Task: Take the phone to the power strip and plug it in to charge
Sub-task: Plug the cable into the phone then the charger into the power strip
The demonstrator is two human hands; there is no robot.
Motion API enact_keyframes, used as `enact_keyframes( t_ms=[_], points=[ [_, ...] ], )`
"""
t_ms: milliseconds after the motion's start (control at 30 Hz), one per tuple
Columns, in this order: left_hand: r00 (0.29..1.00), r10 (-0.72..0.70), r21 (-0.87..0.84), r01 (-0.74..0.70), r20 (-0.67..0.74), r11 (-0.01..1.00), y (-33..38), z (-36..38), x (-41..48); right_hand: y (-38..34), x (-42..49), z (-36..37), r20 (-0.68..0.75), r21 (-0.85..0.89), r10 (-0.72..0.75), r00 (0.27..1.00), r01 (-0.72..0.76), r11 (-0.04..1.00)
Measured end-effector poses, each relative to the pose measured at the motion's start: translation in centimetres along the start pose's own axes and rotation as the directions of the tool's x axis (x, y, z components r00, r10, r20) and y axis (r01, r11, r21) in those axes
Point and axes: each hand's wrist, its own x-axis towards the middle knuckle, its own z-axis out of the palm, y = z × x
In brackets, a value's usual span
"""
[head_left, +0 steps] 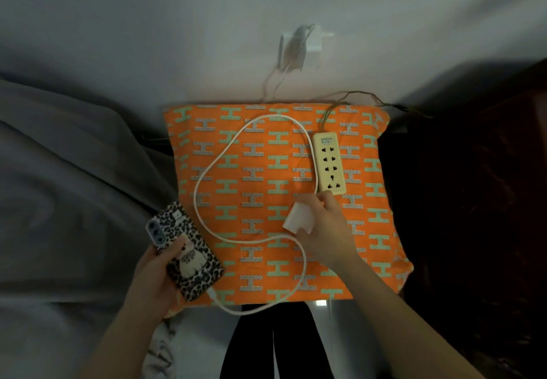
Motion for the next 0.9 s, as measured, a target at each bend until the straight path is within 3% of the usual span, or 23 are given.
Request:
enact_keyframes(
  t_ms=[200, 333, 433, 467, 500, 533, 600, 633, 667, 733, 767, 833, 900],
  points=[
    [0.995, 0.07, 0.085, -0.064, -0.075, 0.994, -0.7, -1.3, -0.2, -1.2, 0.9, 1.6, -0.026, -0.22, 0.258, 0.966, -0.257, 0.941],
    [0.997, 0.066, 0.109, -0.061, -0.04, 0.992, -0.9, 0.9, -0.1, -3.0, 1.9, 1.3, -0.011, -0.137, 0.306, 0.952, -0.304, 0.943],
    [0.996, 0.085, 0.145, -0.08, -0.027, 0.986, -0.6, 2.7, 0.3, -3.6, 2.1, -1.4, -0.058, 0.121, 0.224, 0.973, -0.216, 0.969],
    [0.996, 0.088, 0.159, -0.084, -0.016, 0.984, -0.5, 3.4, 0.5, -3.4, 2.2, -2.9, -0.071, 0.312, 0.191, 0.979, -0.16, 0.936],
    [0.996, 0.09, 0.171, -0.089, 0.0, 0.981, -0.5, 4.1, 0.8, -3.2, 2.2, -4.6, -0.064, 0.532, 0.173, 0.983, -0.113, 0.839],
    [0.995, 0.098, 0.183, -0.101, 0.022, 0.978, -0.5, 4.8, 1.1, -2.8, 2.2, -6.2, -0.03, 0.716, 0.167, 0.986, -0.096, 0.691],
    [0.99, 0.133, 0.246, -0.142, 0.053, 0.959, -0.6, 6.2, 1.7, -1.5, 2.4, -9.0, 0.077, 0.892, 0.157, 0.985, -0.138, 0.43],
    [0.981, 0.185, 0.355, -0.193, 0.056, 0.915, -0.6, 6.9, 2.0, -1.0, 2.6, -9.9, 0.129, 0.916, 0.152, 0.98, -0.177, 0.359],
    [0.962, 0.263, 0.527, -0.262, 0.075, 0.808, -0.6, 7.4, 2.3, -0.7, 3.0, -10.3, 0.169, 0.914, 0.162, 0.972, -0.216, 0.342],
    [0.899, 0.414, 0.82, -0.343, 0.145, 0.458, -0.6, 8.3, 2.7, 0.0, 3.8, -10.3, 0.199, 0.856, 0.205, 0.958, -0.272, 0.44],
    [0.854, 0.484, 0.872, -0.374, 0.192, 0.314, -0.7, 8.6, 2.8, 0.1, 4.1, -10.2, 0.207, 0.83, 0.215, 0.954, -0.288, 0.477],
    [0.757, 0.587, 0.864, -0.469, 0.285, 0.185, -0.9, 9.0, 2.7, 0.5, 4.5, -9.7, 0.25, 0.843, 0.217, 0.944, -0.322, 0.43],
    [0.694, 0.631, 0.82, -0.551, 0.348, 0.154, -1.1, 9.2, 2.6, 0.9, 4.7, -9.3, 0.268, 0.898, 0.259, 0.928, -0.338, 0.282]
  ],
)
